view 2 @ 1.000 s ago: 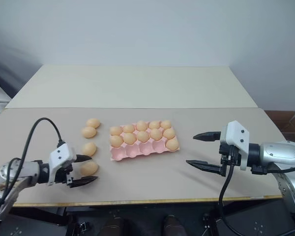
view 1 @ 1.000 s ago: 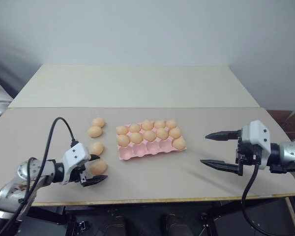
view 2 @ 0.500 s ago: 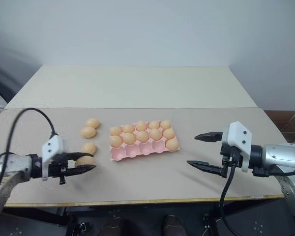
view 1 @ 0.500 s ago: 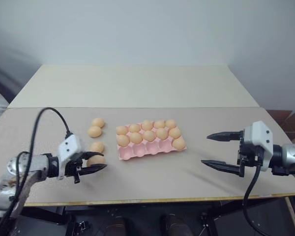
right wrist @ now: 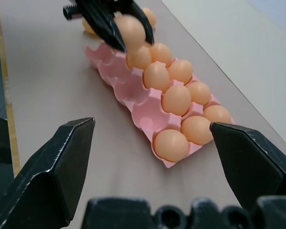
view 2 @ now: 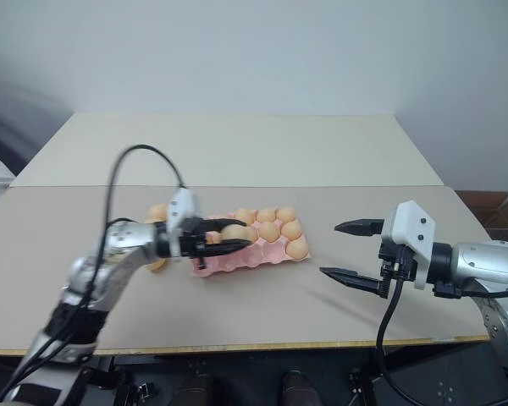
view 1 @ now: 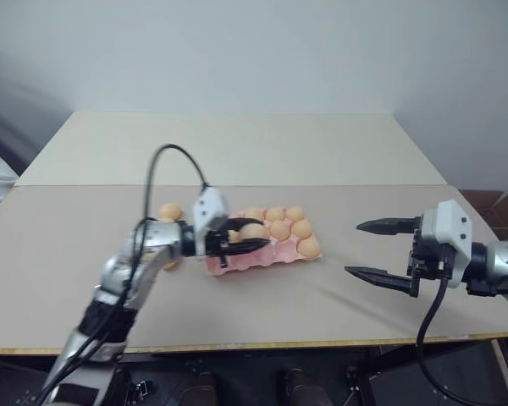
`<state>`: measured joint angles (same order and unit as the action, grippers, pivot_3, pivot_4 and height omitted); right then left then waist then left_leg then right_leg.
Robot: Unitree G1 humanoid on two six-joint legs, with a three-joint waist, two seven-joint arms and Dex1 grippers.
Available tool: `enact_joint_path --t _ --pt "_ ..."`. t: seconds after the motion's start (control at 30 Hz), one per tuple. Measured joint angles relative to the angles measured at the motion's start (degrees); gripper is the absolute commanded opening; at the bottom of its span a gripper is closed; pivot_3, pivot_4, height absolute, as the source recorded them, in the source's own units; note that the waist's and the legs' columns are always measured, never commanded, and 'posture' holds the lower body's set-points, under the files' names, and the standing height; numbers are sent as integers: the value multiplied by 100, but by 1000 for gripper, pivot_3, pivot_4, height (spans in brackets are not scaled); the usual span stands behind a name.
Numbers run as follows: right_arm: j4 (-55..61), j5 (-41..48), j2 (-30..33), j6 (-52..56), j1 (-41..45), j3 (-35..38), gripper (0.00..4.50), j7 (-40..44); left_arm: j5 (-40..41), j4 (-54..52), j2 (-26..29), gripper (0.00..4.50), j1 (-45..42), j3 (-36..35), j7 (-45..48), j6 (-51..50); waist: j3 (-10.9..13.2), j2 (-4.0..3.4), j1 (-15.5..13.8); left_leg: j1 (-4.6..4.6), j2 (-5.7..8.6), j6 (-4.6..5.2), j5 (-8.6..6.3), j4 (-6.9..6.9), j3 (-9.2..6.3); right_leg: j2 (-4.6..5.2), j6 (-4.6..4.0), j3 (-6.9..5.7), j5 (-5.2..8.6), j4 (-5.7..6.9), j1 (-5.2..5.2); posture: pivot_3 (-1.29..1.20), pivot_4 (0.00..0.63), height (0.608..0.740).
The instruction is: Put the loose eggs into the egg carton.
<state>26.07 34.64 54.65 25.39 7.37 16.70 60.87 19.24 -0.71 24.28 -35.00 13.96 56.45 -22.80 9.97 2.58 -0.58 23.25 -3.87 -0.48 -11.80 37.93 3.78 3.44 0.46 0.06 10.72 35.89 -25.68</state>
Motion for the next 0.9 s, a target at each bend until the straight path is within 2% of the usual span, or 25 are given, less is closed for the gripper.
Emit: enact_joint_path --t 0.27,0.37,0.53,0.57,0.73,0.9 --pt "236 60 -36 11 -143 20 4500 -73 -809 1061 -653 1812 -612 427 -330 310 0 0 7 2 2 0 0 1 -5 0 2 1 0 -3 2 0 150 740" --pt "281 64 -53 13 -172 21 4500 -142 -916 1223 -777 2656 -616 496 -321 299 0 0 4 1 2 0 0 1 -6 0 2 0 -1 -2 2 0 150 740" --pt "321 109 -79 13 -291 43 4500 -203 -990 1246 -797 4327 -706 487 -260 292 0 0 4 1 2 0 0 1 -7 0 2 0 -1 -1 2 0 150 740" --pt "321 110 -86 13 -316 49 4500 -212 -1006 1246 -795 4484 -705 486 -266 293 0 0 5 1 2 0 0 1 -7 0 2 0 -1 -2 2 0 150 740" --pt "318 134 -97 12 -328 50 4500 -219 -1007 1145 -750 4484 -695 400 -329 292 0 0 6 0 2 0 0 1 -8 0 2 -1 -1 -1 2 0 150 740" --pt "283 145 -98 12 -242 43 4500 -213 -827 718 -464 4484 -626 -38 -322 202 0 0 27 0 1 0 0 1 -8 0 2 -1 -1 0 1 0 150 740"
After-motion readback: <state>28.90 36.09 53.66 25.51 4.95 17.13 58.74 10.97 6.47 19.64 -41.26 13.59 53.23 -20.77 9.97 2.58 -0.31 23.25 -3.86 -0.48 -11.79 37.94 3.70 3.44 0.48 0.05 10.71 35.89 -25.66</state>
